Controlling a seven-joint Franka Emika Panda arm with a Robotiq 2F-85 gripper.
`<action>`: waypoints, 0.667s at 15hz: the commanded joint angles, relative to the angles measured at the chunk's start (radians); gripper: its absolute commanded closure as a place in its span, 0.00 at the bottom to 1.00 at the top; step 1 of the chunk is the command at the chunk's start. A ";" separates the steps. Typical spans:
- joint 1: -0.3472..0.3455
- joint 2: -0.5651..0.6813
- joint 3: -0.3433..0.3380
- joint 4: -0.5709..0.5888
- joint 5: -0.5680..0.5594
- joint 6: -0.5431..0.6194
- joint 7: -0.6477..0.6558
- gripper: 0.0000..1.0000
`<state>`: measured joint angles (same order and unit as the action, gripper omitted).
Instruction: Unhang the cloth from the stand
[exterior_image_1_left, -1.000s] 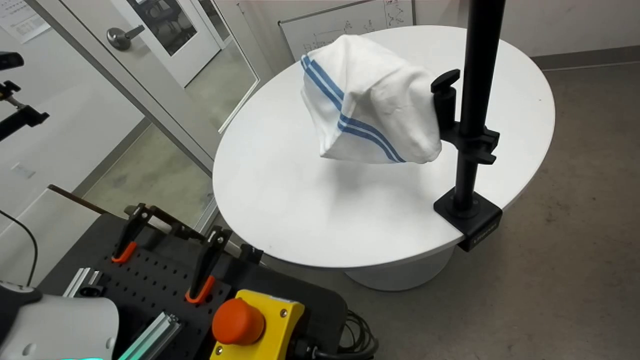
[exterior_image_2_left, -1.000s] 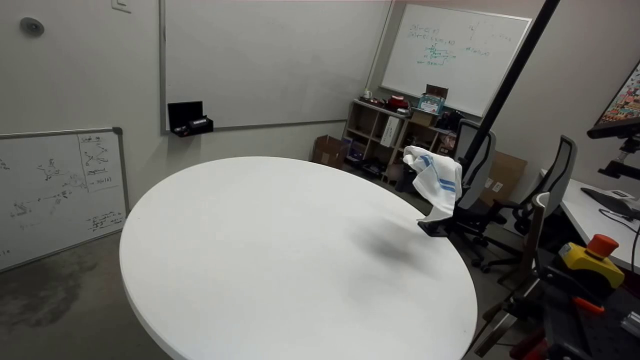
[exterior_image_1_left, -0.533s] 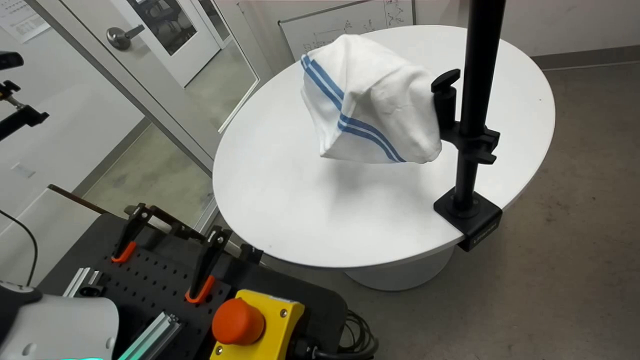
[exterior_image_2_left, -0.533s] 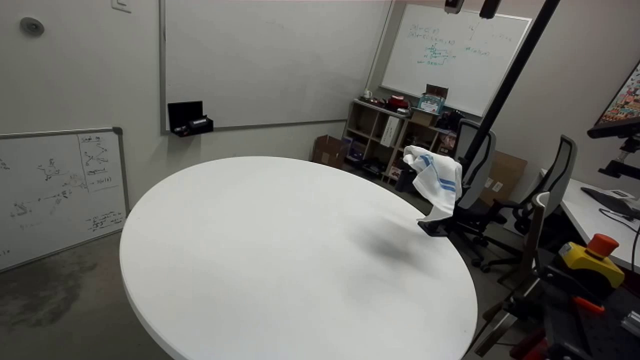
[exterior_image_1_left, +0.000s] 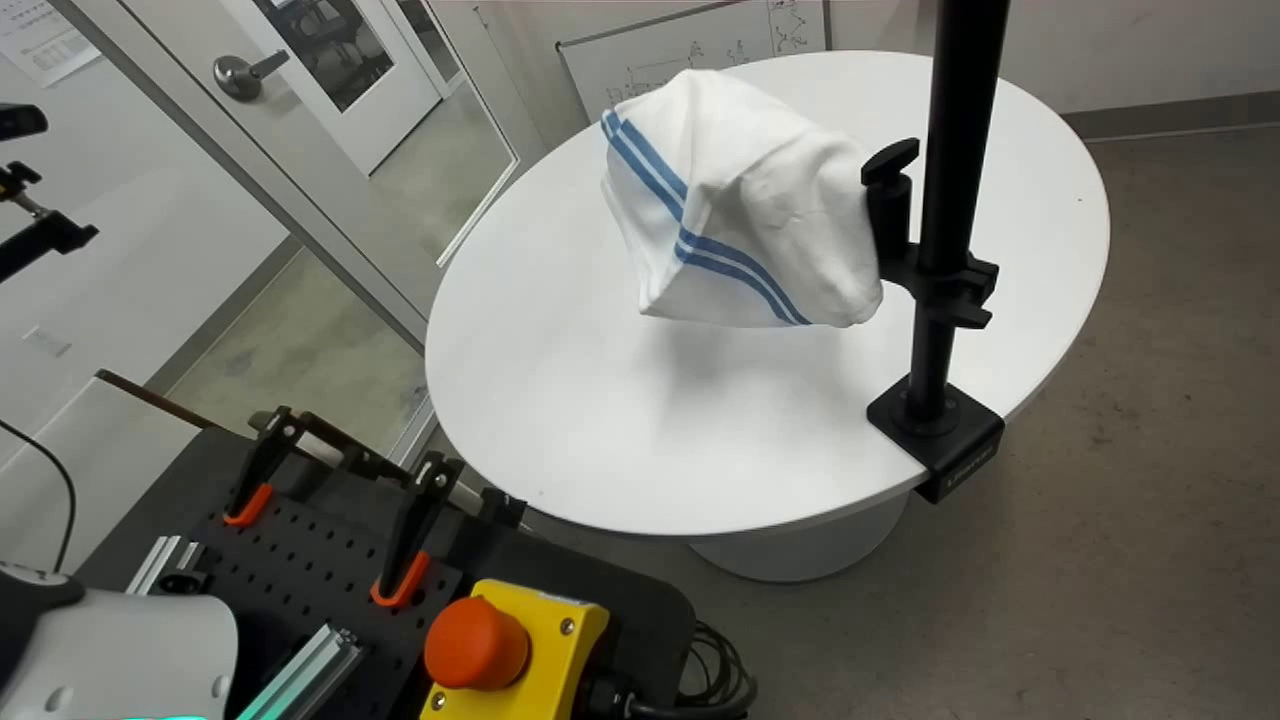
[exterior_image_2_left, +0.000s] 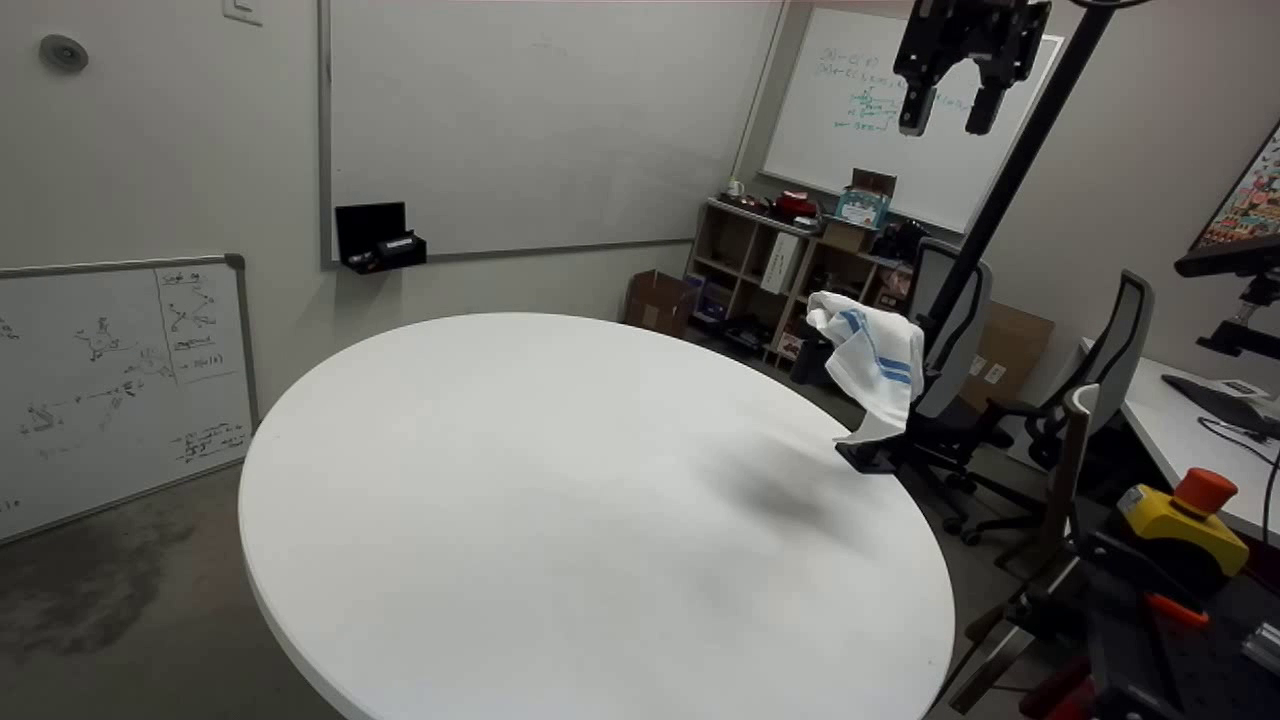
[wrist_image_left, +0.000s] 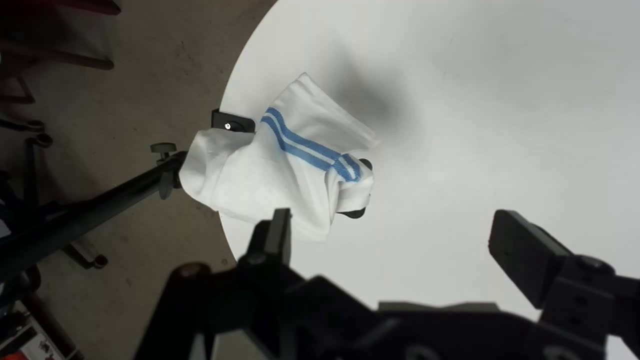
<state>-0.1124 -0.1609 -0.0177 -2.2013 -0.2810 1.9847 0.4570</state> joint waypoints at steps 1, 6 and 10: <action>-0.021 0.038 -0.033 -0.002 -0.020 0.050 -0.004 0.00; -0.037 0.086 -0.058 0.024 -0.120 0.087 0.007 0.00; -0.033 0.078 -0.064 0.012 -0.100 0.074 -0.002 0.00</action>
<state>-0.1518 -0.0826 -0.0748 -2.1909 -0.3807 2.0611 0.4563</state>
